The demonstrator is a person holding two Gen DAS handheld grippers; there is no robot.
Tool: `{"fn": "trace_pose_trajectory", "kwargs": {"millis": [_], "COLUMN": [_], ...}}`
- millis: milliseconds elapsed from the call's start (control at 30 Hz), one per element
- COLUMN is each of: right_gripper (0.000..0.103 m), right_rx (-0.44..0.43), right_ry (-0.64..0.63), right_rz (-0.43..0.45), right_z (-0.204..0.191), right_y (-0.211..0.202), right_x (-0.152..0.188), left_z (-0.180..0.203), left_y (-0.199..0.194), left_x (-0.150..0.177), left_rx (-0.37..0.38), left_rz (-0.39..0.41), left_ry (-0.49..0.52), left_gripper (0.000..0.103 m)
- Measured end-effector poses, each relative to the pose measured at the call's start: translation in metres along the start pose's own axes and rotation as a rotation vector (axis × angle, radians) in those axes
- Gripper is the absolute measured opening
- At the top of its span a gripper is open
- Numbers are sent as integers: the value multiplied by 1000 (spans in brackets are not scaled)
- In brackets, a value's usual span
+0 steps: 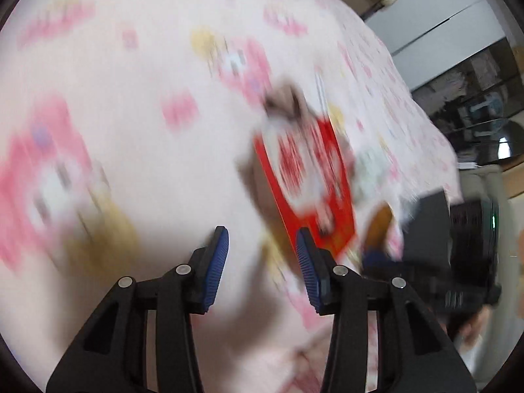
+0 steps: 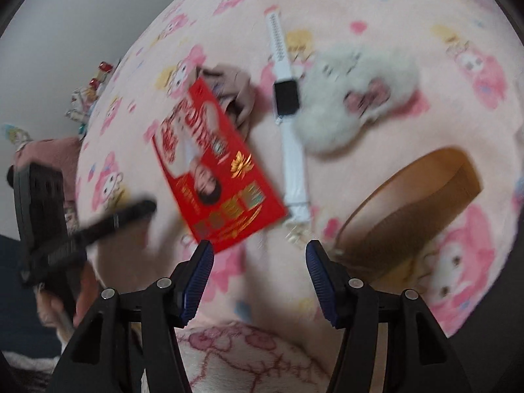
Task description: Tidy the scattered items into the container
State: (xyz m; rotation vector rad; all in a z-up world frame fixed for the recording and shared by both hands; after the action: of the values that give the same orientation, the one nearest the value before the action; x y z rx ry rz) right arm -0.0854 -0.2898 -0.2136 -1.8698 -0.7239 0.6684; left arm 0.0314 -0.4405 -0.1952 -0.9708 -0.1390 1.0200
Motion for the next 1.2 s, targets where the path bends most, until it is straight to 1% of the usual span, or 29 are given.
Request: {"fn": "trace_pose_trajectory", "kwargs": {"millis": [67,100,133,200,233,267,367,433,467,500,567,600,633,667,733,767,833,867,933,1000,1100,1200], "right_gripper": [55,55,55,55,55,55,56,56,56,56,56,56,56,56,56,56,56,56,56,56,57,57], "right_rx": [-15,-27,-38,-62,-74,-82,-105,-96,-84,-68,-35,-27,-23,-16,15,30,44,38,20,-20,-11,-20], "right_ry": [-6,-4,4,20,29,37,43,52,57,62,66,64,62,60,63,67,67,63,59,59,54,71], "right_rz": [-27,-41,-57,-72,-76,-74,-41,9,37,70,131,151,154,143,94,68,30,27,45,63,113,170], "right_z": [-7,-8,-9,-10,-10,-10,-14,-15,-14,-12,-9,-8,-7,-3,5,8,10,9,5,0,-2,-1], "right_y": [13,18,23,29,30,30,23,15,10,5,-6,-10,-10,-10,0,6,18,20,15,4,-17,-48], "right_x": [0,0,-1,-5,-8,-11,-18,-25,-28,-31,-37,-39,-41,-43,-38,-35,-27,-25,-24,-22,-18,-10], "left_z": [8,13,19,22,28,25,27,24,22,22,24,24,24,22,17,13,9,10,20,35,56,81], "left_y": [0,3,8,18,29,33,41,40,39,38,34,33,32,31,32,37,43,46,47,45,36,18], "left_x": [-25,-34,-42,-54,-58,-59,-46,-34,-25,-17,3,11,18,21,17,14,10,11,13,19,25,29], "left_rx": [-4,2,17,24,19,9,-15,-62,-67,-52,4,18,19,7,-14,-16,10,11,13,32,9,22], "left_rz": [60,68,70,76,70,54,8,-16,-36,-53,-101,-121,-136,-136,-112,-110,-110,-114,-109,-114,-109,-98], "left_ry": [61,88,120,139,139,138,140,159,151,140,111,103,98,94,88,66,26,14,32,45,87,134], "left_gripper": [43,43,43,42,41,38,38,38,38,38,38,38,38,38,39,39,39,39,38,37,36,36]}}
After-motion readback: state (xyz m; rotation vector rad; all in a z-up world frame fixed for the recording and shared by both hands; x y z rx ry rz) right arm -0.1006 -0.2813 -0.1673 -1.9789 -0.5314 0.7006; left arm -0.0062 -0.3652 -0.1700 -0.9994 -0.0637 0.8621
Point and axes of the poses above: each gripper's, at about its wrist camera, not at the fingertips, and y roughly the way its jaws point, z to its right, x to its underside, the point moved 9 cm from there along y, roughly the way its jaws point, and after that the axes turned 8 degrees about x, right-handed, at the moved point
